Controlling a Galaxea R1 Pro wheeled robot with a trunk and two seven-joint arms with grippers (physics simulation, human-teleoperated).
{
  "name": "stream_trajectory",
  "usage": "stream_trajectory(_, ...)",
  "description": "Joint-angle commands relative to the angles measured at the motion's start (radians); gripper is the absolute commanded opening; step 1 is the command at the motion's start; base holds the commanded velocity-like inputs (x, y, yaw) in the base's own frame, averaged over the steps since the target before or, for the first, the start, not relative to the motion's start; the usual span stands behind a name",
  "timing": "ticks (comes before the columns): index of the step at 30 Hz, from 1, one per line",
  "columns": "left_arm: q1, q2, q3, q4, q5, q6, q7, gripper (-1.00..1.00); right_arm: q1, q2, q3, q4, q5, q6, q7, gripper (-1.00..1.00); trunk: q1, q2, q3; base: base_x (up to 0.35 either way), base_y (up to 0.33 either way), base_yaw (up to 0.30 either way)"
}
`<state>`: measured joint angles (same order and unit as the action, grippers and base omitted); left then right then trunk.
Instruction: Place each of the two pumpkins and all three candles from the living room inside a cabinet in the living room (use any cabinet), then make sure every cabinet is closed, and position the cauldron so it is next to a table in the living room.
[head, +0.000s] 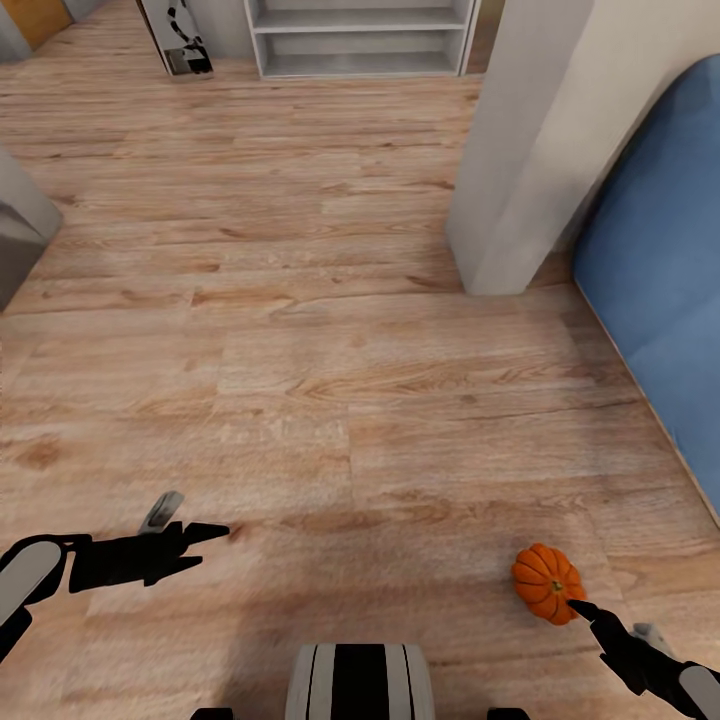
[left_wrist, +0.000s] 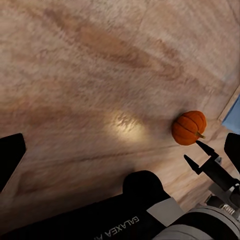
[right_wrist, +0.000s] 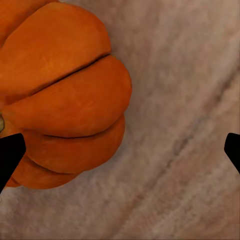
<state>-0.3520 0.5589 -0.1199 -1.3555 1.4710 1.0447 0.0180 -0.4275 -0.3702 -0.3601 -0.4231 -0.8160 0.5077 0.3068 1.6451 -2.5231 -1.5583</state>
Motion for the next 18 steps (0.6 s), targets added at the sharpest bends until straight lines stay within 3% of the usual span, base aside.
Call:
stream_trajectory(1,0.0,0.0,-0.001,0.0,0.003,0.001,0.002,1.0,0.0,0.0,-0.006,0.0,-0.001,0.008,0.002,1.0,0.0,0.0,-0.001,0.009,0.016,0.0)
stream_trajectory(7,0.001,0.0,-0.001,-0.001,0.003,0.001,0.002,1.0,0.0,0.0,-0.006,0.0,-0.001,0.008,0.002,1.0,0.0,0.0,-0.001,0.011,0.126,0.0)
stream_trajectory(18,0.001,0.0,-0.001,-0.001,0.003,0.0,0.002,1.0,0.0,0.0,-0.006,0.0,-0.001,0.008,0.002,1.0,0.0,0.0,-0.001,0.064,0.011,0.0)
